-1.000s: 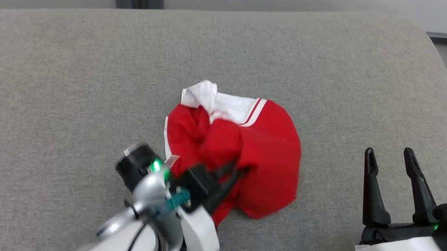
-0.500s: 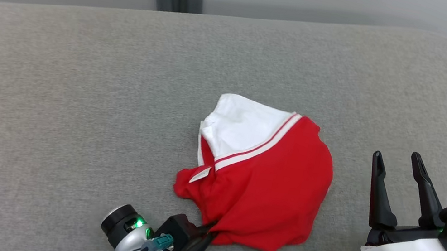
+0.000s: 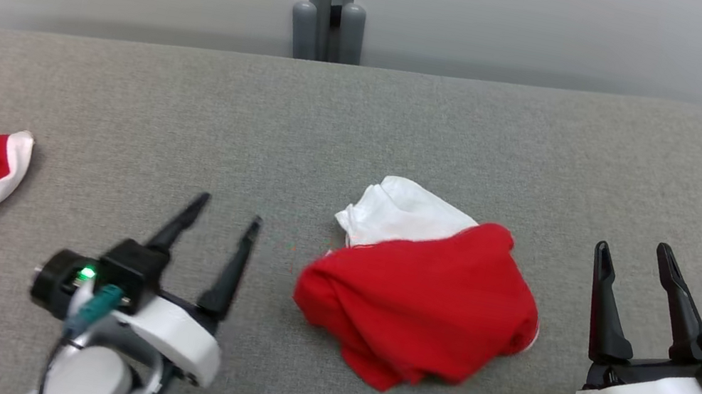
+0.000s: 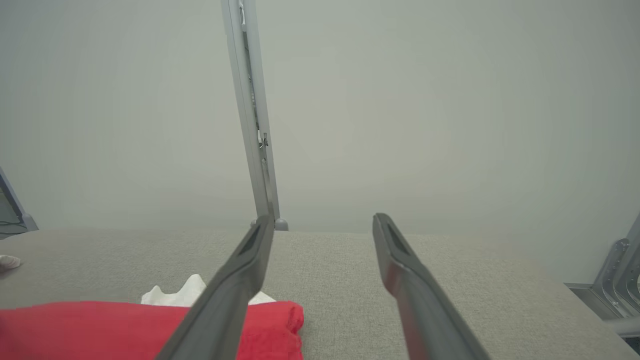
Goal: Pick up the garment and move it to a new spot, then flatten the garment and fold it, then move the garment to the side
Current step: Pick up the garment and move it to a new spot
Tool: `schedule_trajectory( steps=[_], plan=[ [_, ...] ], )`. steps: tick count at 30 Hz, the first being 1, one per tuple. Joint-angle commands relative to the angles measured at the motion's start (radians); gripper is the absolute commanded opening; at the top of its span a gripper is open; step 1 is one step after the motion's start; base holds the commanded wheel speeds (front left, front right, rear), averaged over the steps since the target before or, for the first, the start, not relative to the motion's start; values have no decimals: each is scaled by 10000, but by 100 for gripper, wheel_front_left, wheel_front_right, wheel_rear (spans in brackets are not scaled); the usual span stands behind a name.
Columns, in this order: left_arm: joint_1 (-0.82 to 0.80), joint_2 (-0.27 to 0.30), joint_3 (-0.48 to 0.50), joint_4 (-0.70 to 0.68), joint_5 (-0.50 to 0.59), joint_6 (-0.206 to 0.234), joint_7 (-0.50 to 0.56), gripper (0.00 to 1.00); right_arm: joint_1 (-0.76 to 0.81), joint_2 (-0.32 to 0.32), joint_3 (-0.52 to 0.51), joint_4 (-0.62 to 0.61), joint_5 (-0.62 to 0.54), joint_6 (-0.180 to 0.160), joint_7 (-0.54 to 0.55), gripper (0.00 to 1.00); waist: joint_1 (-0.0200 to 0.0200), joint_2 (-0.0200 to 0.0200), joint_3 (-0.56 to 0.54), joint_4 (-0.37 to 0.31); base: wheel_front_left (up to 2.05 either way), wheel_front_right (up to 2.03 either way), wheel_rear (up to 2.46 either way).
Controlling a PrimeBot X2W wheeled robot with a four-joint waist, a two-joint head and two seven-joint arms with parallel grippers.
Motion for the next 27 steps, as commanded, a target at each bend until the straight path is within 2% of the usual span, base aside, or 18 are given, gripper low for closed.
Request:
schedule_trajectory(
  steps=[1,10,16,22,27],
  plan=[
    [121,180,190,-83,-69,114,-66,100,125,-61,-23,-31,-45,19,40,100,0,0,-99,97,0,0,0],
    [494,1008,1647,-935,-655,843,-80,100,194,-59,0,-228,-140,19,212,100,0,0,-256,240,0,0,0],
    [1067,1337,2369,-1398,-1118,1054,-218,100,408,-59,70,-235,-234,19,304,100,0,0,-441,271,0,0,0],
    [1739,1591,2287,-1740,-1062,1064,-77,100,726,-59,127,-178,-272,19,447,100,0,0,-812,257,0,0,0],
    [2395,1714,2239,-2256,-905,1447,168,100,1105,-59,98,-188,-288,19,599,100,0,0,-1155,228,0,0,0]
  ],
)
